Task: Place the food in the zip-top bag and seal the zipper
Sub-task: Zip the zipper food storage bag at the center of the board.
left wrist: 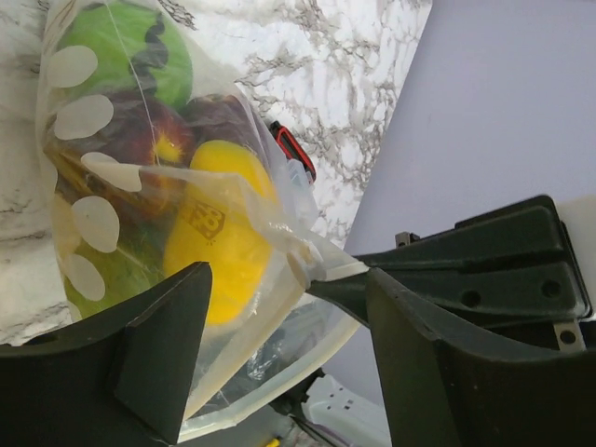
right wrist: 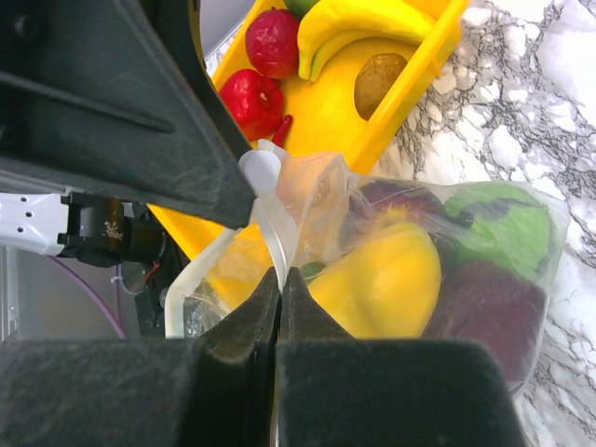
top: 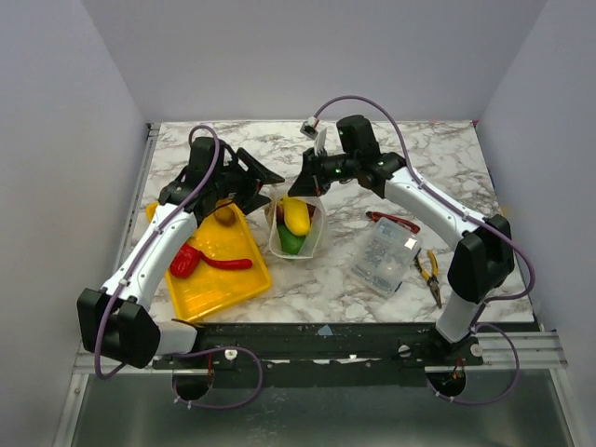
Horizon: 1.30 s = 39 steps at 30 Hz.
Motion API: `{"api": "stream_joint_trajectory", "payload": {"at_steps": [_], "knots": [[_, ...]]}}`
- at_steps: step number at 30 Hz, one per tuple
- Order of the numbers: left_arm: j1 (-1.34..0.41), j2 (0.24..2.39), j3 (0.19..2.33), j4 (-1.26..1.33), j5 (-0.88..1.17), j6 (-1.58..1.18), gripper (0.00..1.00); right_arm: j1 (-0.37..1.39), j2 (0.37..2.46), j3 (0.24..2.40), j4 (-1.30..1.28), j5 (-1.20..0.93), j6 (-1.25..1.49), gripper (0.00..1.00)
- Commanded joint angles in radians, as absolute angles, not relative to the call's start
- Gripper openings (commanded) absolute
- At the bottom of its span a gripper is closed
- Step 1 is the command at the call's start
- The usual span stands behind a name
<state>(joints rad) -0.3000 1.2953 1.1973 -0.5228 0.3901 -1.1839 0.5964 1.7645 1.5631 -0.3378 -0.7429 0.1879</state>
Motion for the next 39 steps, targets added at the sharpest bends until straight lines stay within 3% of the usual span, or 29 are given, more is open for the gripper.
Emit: {"api": "stream_joint_trajectory", "payload": {"at_steps": [1,6,10,12,18,21,26,30,39], "knots": [[-0.295,1.340,1.196,-0.489,0.404,-1.345,0.64,0.607,1.749,1.600,-0.374,-0.735,0.145,0.00],[-0.295,1.359,1.183,-0.442,0.423,-1.385,0.42,0.635,1.743,1.609,-0.411,-0.647,0.102,0.02],[-0.295,1.305,1.153,-0.424,0.338,-1.381,0.11,0.693,1.737,1.634,-0.472,-0.471,0.050,0.18],[-0.291,1.277,1.125,-0.420,0.314,-1.401,0.01,0.740,1.730,1.657,-0.505,-0.355,0.021,0.28],[-0.276,1.246,1.102,-0.466,0.328,-1.465,0.00,0.884,1.607,1.515,-0.315,-0.136,0.035,0.63],[-0.269,1.233,1.103,-0.490,0.326,-1.487,0.00,0.901,1.572,1.459,-0.232,-0.094,0.041,0.70],[-0.261,1.196,1.087,-0.508,0.337,-1.550,0.00,0.968,1.586,1.452,-0.190,0.129,0.019,0.92],[-0.255,1.177,1.059,-0.481,0.371,-1.618,0.00,1.043,1.598,1.396,-0.103,0.352,-0.057,0.94],[-0.255,1.132,1.019,-0.457,0.378,-1.726,0.00,1.107,1.647,1.324,0.040,0.570,-0.213,0.93]]}}
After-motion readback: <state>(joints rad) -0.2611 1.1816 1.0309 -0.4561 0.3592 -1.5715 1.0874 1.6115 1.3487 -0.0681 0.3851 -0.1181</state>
